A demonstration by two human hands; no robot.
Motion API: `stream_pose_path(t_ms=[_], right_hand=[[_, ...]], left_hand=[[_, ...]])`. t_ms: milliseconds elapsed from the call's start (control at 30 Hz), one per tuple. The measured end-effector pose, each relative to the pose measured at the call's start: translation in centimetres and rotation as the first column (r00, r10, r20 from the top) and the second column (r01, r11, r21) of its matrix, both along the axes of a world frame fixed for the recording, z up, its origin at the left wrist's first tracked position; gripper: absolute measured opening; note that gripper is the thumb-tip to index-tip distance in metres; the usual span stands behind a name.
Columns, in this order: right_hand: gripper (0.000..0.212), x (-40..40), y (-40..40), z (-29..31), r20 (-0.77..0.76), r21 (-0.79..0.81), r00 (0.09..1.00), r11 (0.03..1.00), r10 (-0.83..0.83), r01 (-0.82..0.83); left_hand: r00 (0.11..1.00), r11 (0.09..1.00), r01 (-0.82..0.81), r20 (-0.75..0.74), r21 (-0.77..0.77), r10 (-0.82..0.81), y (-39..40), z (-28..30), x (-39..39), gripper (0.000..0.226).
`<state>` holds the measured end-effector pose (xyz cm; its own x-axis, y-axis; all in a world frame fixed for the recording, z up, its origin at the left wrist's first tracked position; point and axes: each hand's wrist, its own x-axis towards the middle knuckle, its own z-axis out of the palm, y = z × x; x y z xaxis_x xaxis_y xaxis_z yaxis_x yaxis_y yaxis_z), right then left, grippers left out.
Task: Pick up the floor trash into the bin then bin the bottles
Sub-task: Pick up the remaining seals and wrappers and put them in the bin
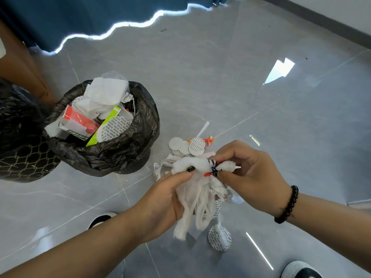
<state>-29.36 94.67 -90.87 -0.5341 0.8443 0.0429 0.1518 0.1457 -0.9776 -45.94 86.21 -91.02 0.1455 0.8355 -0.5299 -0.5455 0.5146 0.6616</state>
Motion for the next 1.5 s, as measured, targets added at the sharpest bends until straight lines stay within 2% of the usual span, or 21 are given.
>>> stream_pose_path(t_ms=[67,133,200,267,333,400,467,567,667,767,800,900,967,1033,1100,1167,1200,1267,1367,1433,1500], right_hand=[[0.024,0.1,0.1,-0.2,0.07,0.184,0.996,0.981,0.047,-0.059],[0.029,0.2,0.0,-0.5,0.127,0.352,0.985,0.923,0.119,-0.157],[0.031,0.4,-0.1,-0.6,0.153,0.4,0.969,0.884,0.195,-0.241],[0.031,0.6,-0.2,-0.6,0.139,0.293,0.965,0.921,0.224,-0.257],[0.031,0.7,-0.3,-0.5,0.107,0.09,0.977,0.976,0.186,-0.196],[0.044,0.5,-0.4,-0.2,0.116,-0.134,0.988,0.987,0.106,-0.09],[0.056,0.2,-0.4,0.1,0.13,-0.385,0.989,0.923,0.067,-0.012],[0.061,-0.2,-0.6,0.4,0.073,-0.678,0.996,0.735,0.061,0.005],[0.058,-0.2,-0.9,0.0,-0.007,-0.79,0.998,0.611,0.062,-0.044],[0.034,-0.3,-1.0,-0.3,-0.1,-0.79,0.994,0.605,0.032,-0.099],[0.031,-0.3,-1.0,-0.3,-0.128,-0.763,0.992,0.637,0.019,-0.111],[0.05,-0.2,-0.6,-0.3,-0.162,-0.618,0.987,0.78,-0.007,-0.096],[0.039,-0.2,-0.5,-0.1,-0.121,-0.496,0.992,0.868,-0.035,-0.03],[0.033,-0.3,-0.6,-0.2,-0.052,-0.34,0.996,0.939,-0.079,0.057],[0.035,-0.2,-0.7,-0.4,0.037,-0.093,0.993,0.989,-0.11,0.113],[0.037,0.1,-0.8,-0.6,0.13,0.266,0.989,0.963,-0.07,0.033],[0.037,0.3,-0.7,-0.7,0.168,0.427,0.985,0.904,-0.042,-0.034],[0.034,0.6,-0.5,-0.8,0.228,0.613,0.974,0.777,-0.003,-0.141],[0.027,0.7,-0.1,-0.8,0.255,0.698,0.966,0.682,0.052,-0.221],[0.027,0.7,0.2,-0.7,0.282,0.689,0.954,0.67,0.101,-0.275],[0.031,0.8,0.7,-0.6,0.314,0.654,0.939,0.686,0.137,-0.319]], left_hand=[[0.999,1.0,-0.003,0.049,-0.019,0.004,0.0,-0.1,-0.2,0.037],[0.996,0.998,-0.055,0.067,-0.033,0.057,-0.1,-0.3,-0.2,0.04],[0.993,0.992,-0.12,0.005,-0.049,0.12,-0.1,-0.7,-0.2,0.034],[0.983,0.986,-0.158,-0.107,-0.056,0.151,-0.1,-1.1,-0.3,0.035],[0.971,0.985,-0.171,-0.17,-0.015,0.166,0.1,-1.2,-0.4,0.038],[0.963,0.978,-0.206,-0.168,0.027,0.208,0.3,-1.0,-0.7,0.043],[0.955,0.968,-0.248,-0.16,0.039,0.251,0.5,-0.8,-0.9,0.049],[0.941,0.959,-0.281,-0.182,0.043,0.284,0.7,-1.0,-1.2,0.057],[0.94,0.959,-0.279,-0.193,0.046,0.283,0.7,-0.9,-1.3,0.053],[0.952,0.977,-0.204,-0.218,0.067,0.213,0.6,-0.7,-1.2,0.043],[0.954,0.981,-0.182,-0.228,0.071,0.193,0.6,-0.6,-1.1,0.043],[0.957,0.981,-0.18,-0.219,0.065,0.19,0.5,-0.7,-1.1,0.042],[0.96,0.985,-0.164,-0.22,0.056,0.173,0.6,-0.7,-1.1,0.04],[0.962,0.991,-0.132,-0.238,0.03,0.135,0.5,-0.7,-0.9,0.038],[0.966,0.993,-0.114,-0.237,-0.027,0.105,0.4,-0.8,-0.7,0.035],[0.978,0.991,-0.109,-0.188,-0.076,0.093,0.5,-0.7,-0.6,0.032],[0.984,0.988,-0.117,-0.142,-0.097,0.103,0.6,-0.6,-0.6,0.034],[0.99,0.981,-0.139,0.008,-0.137,0.142,0.8,-0.2,-0.8,0.045],[0.963,0.974,-0.147,0.202,-0.17,0.18,1.0,0.1,-1.4,0.062],[0.962,0.979,-0.13,0.221,-0.157,0.163,1.0,0.0,-1.8,0.069],[0.975,0.987,-0.111,0.178,-0.119,0.132,0.9,0.0,-2.0,0.061]])
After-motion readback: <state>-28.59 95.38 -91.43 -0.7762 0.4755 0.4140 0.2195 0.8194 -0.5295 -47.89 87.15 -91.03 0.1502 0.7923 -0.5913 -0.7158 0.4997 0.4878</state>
